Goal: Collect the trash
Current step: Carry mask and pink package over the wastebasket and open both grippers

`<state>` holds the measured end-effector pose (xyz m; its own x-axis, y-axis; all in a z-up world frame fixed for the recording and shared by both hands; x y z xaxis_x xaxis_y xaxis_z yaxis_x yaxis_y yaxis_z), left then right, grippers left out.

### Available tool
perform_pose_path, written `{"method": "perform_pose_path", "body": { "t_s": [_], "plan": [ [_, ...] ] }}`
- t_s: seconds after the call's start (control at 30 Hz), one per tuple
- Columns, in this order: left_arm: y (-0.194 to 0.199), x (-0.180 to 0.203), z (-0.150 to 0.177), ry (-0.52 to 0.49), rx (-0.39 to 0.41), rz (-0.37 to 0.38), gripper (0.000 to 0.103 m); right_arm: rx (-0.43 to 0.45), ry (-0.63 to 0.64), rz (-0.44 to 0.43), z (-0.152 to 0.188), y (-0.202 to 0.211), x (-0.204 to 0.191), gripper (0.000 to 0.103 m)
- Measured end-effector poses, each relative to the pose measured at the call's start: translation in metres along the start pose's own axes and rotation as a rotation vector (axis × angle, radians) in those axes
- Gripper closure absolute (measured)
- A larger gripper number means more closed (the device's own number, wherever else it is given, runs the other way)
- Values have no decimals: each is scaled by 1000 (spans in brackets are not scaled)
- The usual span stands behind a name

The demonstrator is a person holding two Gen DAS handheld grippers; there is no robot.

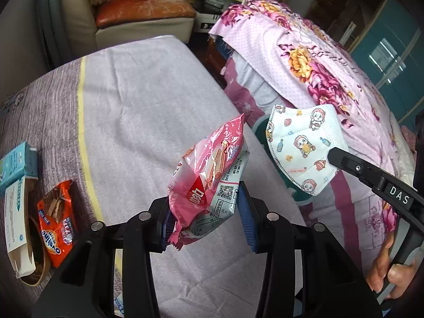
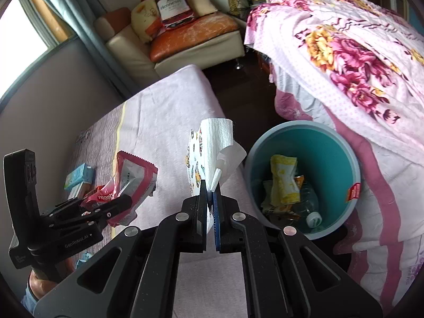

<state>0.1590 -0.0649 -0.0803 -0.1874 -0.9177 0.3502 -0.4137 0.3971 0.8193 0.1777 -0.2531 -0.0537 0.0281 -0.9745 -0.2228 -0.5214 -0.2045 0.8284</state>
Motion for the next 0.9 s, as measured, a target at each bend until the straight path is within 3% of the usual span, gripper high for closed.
{"method": "perform_pose_path", "body": {
  "t_s": [0.47,0.9],
  "plan": [
    [-53,88,-26,-115,-61,34,59,57,-138,66,-15,16,101,99],
    [-103,144,-31,-189,-128,45,59,55,-189,100,-18,9,154,99]
  ]
}}
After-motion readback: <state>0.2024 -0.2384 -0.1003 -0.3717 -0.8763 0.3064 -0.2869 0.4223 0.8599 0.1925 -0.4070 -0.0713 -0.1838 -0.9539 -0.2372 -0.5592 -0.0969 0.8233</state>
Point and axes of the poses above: each gripper's, at about its wrist camera, not at the fingertips, and y roughly against the way its jaws point, x to its right, z to its underside, the point moved 7 cm from there along -y, roughly the way its jaws point, and after that the axes turned 8 degrees about z, right-handed, at the moved point
